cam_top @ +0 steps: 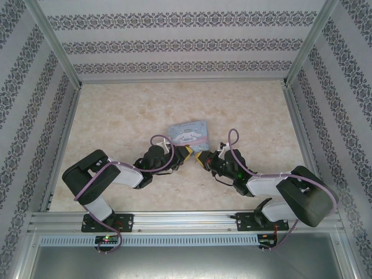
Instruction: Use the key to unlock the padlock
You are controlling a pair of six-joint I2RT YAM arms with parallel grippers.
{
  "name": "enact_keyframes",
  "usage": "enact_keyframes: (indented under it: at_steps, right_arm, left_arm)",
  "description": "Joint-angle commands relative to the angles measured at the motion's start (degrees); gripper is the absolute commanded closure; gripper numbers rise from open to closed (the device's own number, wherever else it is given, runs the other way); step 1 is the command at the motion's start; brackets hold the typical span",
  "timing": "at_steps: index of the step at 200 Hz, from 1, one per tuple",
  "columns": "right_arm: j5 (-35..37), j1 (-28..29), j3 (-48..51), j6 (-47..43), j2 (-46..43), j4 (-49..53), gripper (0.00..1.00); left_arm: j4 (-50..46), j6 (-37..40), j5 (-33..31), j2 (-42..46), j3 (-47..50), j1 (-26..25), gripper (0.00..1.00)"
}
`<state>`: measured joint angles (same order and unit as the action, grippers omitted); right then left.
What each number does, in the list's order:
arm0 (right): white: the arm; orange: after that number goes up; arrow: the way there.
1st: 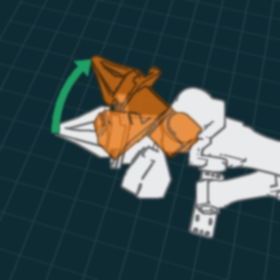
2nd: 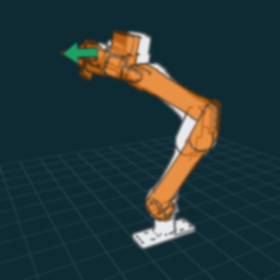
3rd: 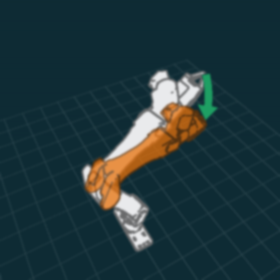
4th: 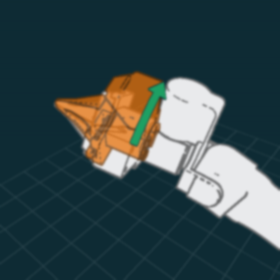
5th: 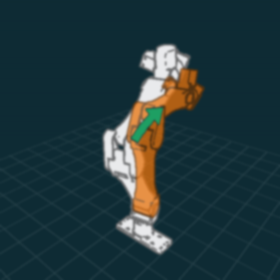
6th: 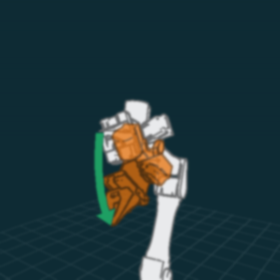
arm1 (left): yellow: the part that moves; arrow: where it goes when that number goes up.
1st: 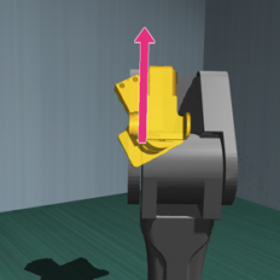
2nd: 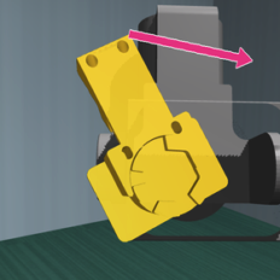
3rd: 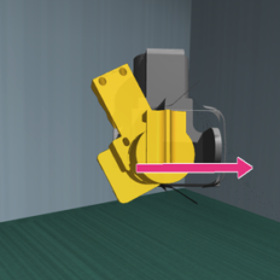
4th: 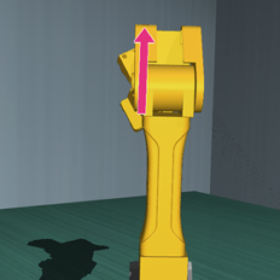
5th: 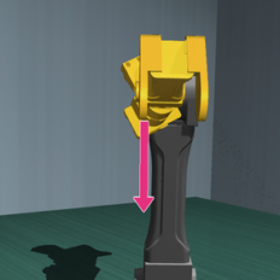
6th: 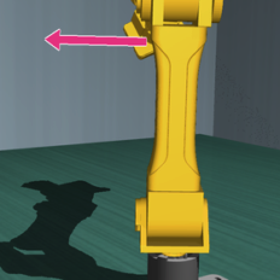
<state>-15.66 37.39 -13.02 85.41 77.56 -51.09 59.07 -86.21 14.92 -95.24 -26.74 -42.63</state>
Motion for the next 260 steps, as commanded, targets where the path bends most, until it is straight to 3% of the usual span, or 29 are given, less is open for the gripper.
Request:
enact_keyframes:
  at_steps: [1,137,260]
  right_arm:
    - [1.0,0.66,-0.83,-0.06,-0.85,-2.35,1.0]
    - [0.87,0.67,0.09,-0.25,-2.59,-0.68,1.0]
    - [1.15,0.7,-2.6,0.2,1.62,-3.65,1.0]
  left_arm:
    - [3.78,-0.02,-0.84,0.67,-0.09,0.44,1.0]
    - [3.32,0.08,-0.74,0.84,-0.43,0.44,1.0]
    - [4.13,-0.89,-0.01,1.0,-1.23,0.04,1.0]
